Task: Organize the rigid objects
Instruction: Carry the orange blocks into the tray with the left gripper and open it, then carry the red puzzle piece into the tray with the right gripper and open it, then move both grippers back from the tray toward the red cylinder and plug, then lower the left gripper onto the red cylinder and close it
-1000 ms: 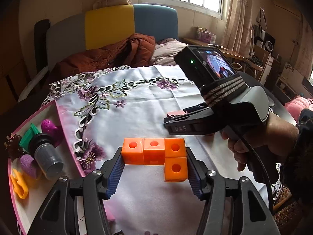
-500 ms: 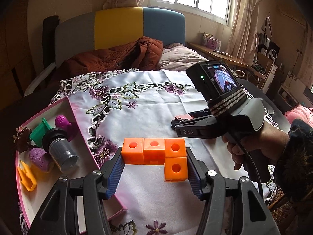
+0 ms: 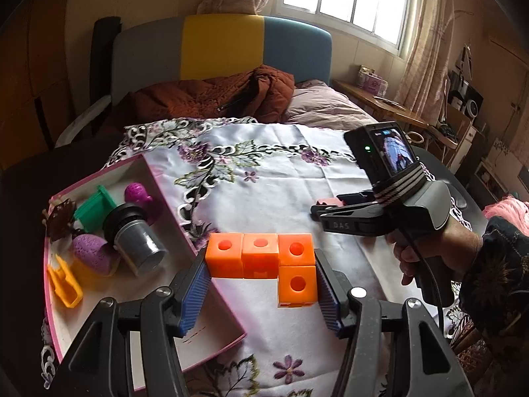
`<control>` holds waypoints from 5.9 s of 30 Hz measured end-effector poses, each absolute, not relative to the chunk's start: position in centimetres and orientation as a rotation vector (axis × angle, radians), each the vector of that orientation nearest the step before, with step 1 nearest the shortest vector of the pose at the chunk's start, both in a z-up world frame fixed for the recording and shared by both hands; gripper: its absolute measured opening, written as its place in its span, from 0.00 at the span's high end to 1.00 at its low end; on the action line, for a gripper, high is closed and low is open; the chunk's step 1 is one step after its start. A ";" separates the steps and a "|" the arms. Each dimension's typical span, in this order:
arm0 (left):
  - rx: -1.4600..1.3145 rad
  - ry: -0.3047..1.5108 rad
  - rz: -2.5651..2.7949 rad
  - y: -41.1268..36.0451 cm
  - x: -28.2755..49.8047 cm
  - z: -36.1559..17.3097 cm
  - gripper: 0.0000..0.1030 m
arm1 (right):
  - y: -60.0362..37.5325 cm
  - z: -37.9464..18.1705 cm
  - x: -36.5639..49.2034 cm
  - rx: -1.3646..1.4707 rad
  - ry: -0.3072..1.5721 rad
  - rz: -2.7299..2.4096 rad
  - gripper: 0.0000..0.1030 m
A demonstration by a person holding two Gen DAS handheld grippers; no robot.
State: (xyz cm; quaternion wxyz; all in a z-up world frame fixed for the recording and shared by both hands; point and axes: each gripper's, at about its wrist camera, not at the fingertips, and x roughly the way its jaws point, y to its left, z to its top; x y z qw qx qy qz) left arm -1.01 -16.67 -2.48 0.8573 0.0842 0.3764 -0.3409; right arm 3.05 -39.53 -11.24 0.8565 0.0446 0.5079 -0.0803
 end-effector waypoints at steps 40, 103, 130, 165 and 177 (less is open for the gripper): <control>0.110 0.943 -0.324 -3.3 4.3 -7.0 0.42 | -39.2 -11.2 3.1 0.058 1.072 -0.186 0.54; -0.063 0.845 -0.155 4.9 4.9 -4.8 0.42 | -12.0 -7.7 6.8 0.030 0.990 0.304 0.42; 0.092 0.813 -0.270 -0.3 2.9 -3.6 0.42 | -29.8 -2.0 -1.2 0.092 0.857 -0.080 0.30; 0.511 0.909 -1.077 -32.9 -1.4 -6.7 0.51 | -52.5 -5.5 -10.5 0.752 0.751 -0.697 0.21; 0.601 0.932 -1.170 -39.8 -0.5 -9.7 0.54 | -53.0 -5.6 -10.6 0.784 0.741 -0.711 0.21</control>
